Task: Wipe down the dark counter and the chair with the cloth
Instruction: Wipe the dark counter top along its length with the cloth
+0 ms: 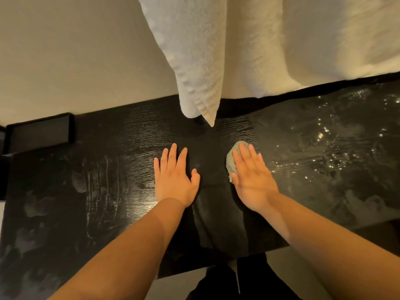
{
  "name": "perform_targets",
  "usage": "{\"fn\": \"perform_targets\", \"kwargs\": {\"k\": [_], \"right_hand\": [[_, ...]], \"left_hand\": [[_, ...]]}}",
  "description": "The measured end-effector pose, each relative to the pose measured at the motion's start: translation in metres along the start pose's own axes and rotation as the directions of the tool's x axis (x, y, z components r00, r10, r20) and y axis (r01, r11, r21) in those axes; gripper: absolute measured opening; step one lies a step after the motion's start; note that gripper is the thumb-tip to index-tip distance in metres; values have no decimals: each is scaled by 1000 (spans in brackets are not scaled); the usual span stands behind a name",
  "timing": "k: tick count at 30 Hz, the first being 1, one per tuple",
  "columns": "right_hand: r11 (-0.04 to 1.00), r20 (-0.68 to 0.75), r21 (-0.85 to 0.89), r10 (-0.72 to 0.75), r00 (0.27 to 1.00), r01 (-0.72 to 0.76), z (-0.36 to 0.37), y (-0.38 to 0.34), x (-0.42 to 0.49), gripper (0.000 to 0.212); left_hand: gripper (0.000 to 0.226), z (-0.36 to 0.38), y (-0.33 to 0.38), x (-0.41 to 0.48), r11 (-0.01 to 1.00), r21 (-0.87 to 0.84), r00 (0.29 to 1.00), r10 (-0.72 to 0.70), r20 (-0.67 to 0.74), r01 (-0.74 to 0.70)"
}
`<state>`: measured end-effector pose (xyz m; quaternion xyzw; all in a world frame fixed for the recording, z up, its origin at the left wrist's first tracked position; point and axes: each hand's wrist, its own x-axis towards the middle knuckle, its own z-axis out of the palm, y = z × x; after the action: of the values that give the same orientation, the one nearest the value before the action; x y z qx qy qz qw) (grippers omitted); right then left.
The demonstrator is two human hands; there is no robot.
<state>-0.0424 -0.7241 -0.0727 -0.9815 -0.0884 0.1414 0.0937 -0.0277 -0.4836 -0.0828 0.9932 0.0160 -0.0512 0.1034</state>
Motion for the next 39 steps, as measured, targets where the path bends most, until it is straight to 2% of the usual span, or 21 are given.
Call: {"fn": "perform_targets", "kwargs": {"k": [4, 7, 12, 16, 20, 27, 35, 37, 39], "right_hand": [[997, 50, -39, -58, 997, 60, 4, 6, -11, 69], [998, 9, -21, -53, 999, 53, -3, 1, 16, 66], [999, 19, 5, -48, 999, 48, -11, -24, 58, 65], [944, 92, -16, -326, 941, 329, 2, -38, 22, 64], [905, 167, -15, -416, 894, 424, -1, -37, 11, 65], [959, 132, -12, -279, 951, 283, -13, -62, 58, 62], [895, 121, -50, -434, 893, 443, 2, -2, -37, 61], [917, 103, -56, -389, 915, 396, 0, 12, -24, 63], [966, 59, -41, -254, 966, 256, -4, 17, -4, 65]], "left_hand": [[72, 1, 0, 0, 1000, 11, 1000, -1, -1, 1], [73, 0, 0, -1, 1000, 14, 1000, 5, -7, -5], [72, 0, 1, 0, 1000, 14, 1000, 0, -2, 0], [72, 0, -1, -1, 1000, 11, 1000, 17, 14, -17], [72, -1, -5, -2, 999, 5, 999, 31, 33, -32], [71, -4, -10, -6, 996, 29, 995, 79, 68, -81], [72, -2, -8, -6, 997, 39, 997, 62, 40, -63], [73, -2, -7, -6, 998, 37, 998, 55, 25, -56], [73, -2, -6, -7, 998, 26, 999, 52, 2, -52]]}}
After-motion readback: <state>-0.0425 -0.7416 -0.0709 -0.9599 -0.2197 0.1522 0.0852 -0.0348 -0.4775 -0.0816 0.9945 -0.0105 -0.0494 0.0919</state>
